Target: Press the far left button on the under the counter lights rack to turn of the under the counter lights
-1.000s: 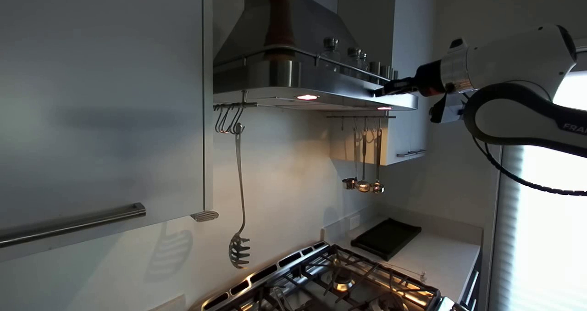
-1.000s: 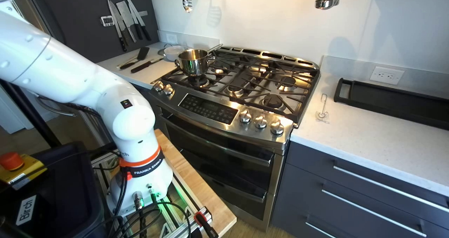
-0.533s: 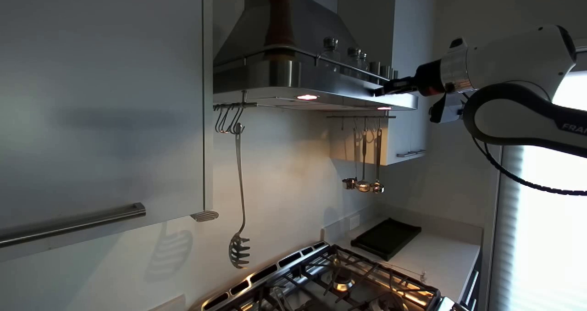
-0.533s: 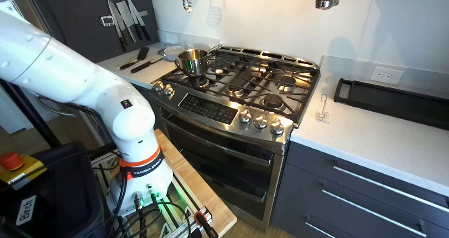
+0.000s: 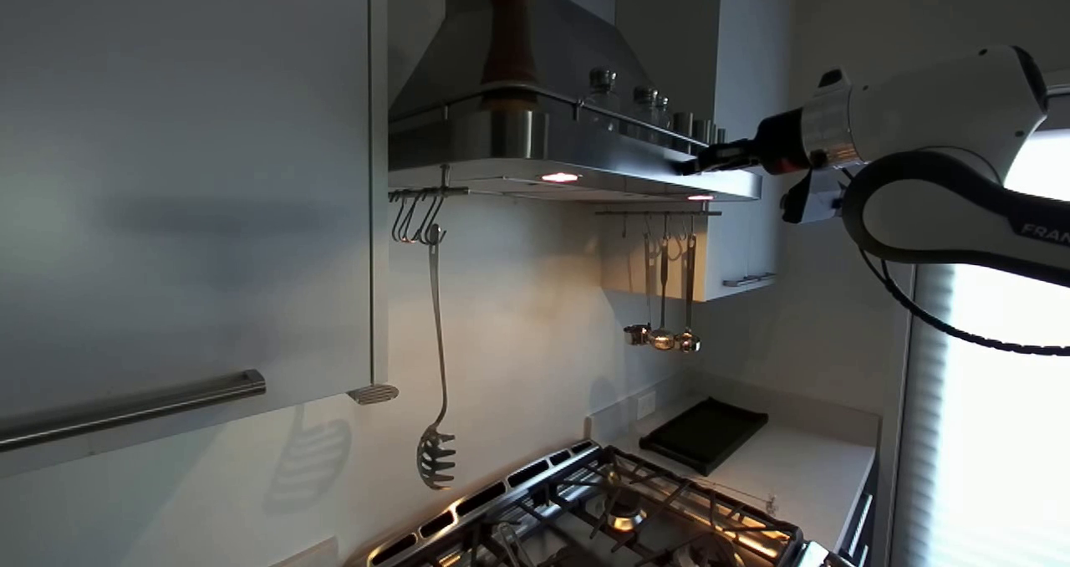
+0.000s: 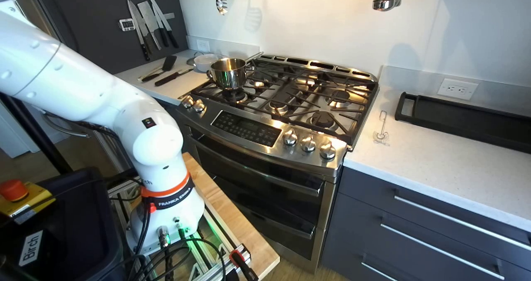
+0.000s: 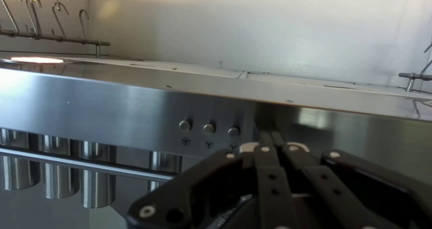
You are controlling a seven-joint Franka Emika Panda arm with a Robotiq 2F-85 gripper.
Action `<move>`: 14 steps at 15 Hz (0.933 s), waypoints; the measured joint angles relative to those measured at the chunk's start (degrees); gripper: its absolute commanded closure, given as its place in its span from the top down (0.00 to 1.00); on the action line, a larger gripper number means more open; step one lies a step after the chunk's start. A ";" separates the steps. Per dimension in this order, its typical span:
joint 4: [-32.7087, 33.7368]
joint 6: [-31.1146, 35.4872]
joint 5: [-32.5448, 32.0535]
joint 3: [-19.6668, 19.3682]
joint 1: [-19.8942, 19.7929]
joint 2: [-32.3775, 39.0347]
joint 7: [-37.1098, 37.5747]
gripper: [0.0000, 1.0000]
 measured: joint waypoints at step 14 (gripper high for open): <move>-1.00 1.98 0.27 -1.34 1.80 0.19 -0.68 0.00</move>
